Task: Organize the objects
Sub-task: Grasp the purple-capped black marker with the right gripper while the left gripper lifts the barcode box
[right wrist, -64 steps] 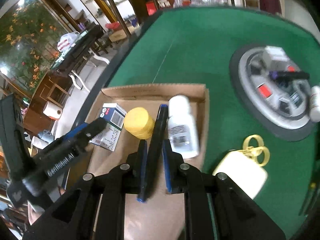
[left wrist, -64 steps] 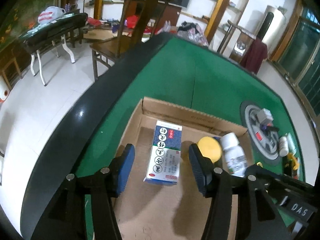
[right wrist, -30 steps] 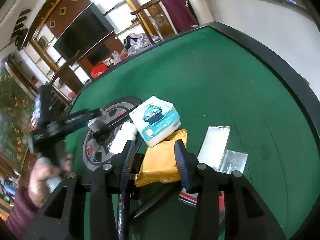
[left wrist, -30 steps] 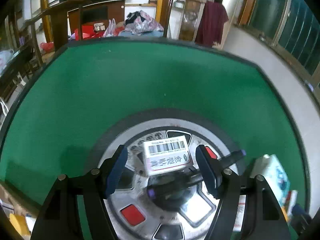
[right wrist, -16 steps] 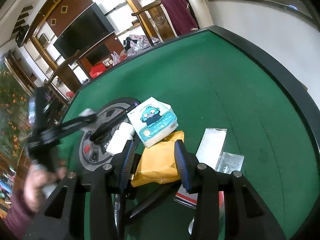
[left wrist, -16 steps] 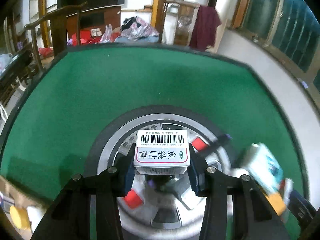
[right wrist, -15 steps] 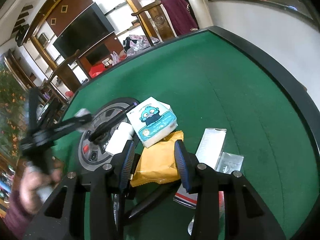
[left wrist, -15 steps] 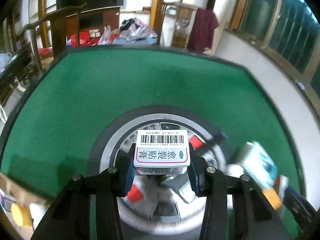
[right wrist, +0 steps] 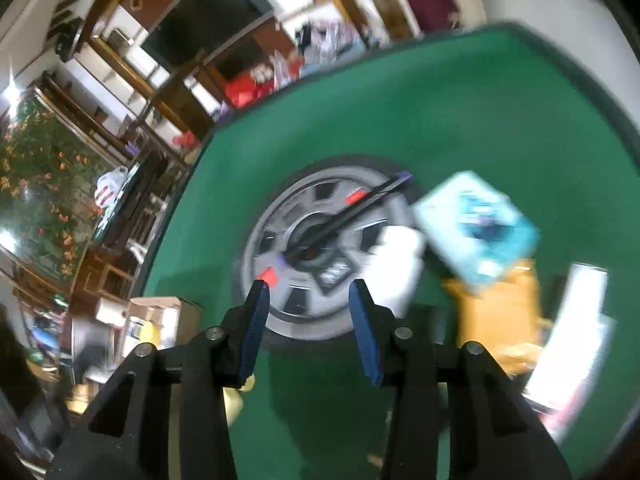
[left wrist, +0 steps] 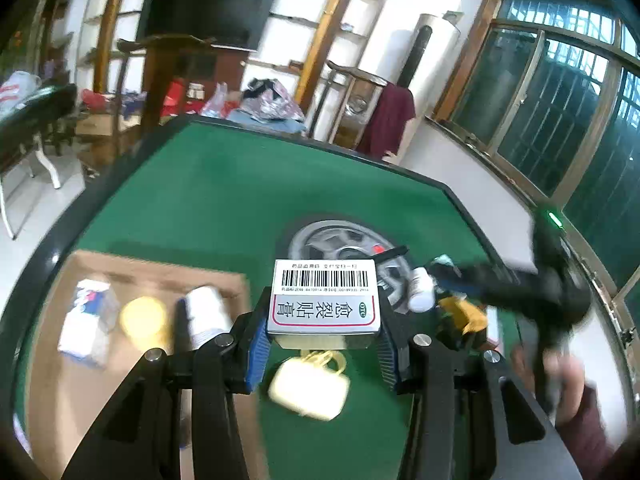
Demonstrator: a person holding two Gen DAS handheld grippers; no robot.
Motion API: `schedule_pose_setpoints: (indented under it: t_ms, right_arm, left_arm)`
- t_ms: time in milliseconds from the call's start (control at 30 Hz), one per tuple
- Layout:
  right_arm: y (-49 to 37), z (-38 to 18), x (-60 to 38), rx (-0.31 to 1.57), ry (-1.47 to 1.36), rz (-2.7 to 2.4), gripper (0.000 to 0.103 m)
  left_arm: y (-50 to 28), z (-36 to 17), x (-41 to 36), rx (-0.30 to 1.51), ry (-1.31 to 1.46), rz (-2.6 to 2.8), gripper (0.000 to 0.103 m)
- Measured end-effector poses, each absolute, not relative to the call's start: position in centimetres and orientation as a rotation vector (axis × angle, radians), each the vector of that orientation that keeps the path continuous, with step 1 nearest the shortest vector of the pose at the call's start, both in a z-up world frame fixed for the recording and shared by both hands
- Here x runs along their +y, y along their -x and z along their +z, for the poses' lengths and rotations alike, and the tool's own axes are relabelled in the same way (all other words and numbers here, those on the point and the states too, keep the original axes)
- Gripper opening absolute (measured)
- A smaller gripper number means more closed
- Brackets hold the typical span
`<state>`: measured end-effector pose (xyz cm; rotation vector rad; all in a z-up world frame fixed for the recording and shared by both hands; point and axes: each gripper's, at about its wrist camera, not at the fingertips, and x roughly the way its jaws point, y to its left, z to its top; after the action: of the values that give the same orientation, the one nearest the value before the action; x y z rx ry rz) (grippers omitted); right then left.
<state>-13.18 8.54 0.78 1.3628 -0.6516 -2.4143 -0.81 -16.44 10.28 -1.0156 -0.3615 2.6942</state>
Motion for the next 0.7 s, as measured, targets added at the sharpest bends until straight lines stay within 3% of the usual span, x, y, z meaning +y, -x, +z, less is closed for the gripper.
schedule_pose_setpoints:
  t_ms: [167, 367, 433, 567, 700]
  right_arm:
    - [18.8, -1.4, 5.5, -0.683, -1.57, -2.486, 0.039]
    - [22.1, -3.5, 3.5, -0.561, -1.771, -2.657, 0.04]
    - [22.3, -3.5, 2.8, -0.486, -1.76, -2.73, 0.037]
    - [21.7, -3.3, 2.6, -0.425, -1.723, -2.794, 0.013]
    - [20.4, -3.3, 4.4, -0.622, -1.69, -2.69, 0.013]
  left_arm:
    - [-1.1, 9.1, -19.8, -0.412, 1.01, 2.724, 0.04]
    - [-2.2, 7.8, -24.0, -0.452, 1.013, 2.803, 0.04]
    - [-2.3, 7.4, -25.3, -0.469, 1.012, 2.829, 0.04]
    - [-2.9, 6.2, -27.0, -0.502, 1.014, 2.861, 0.04]
    - [-3.2, 5.4, -28.1, -0.549, 1.029, 2.861, 0.04]
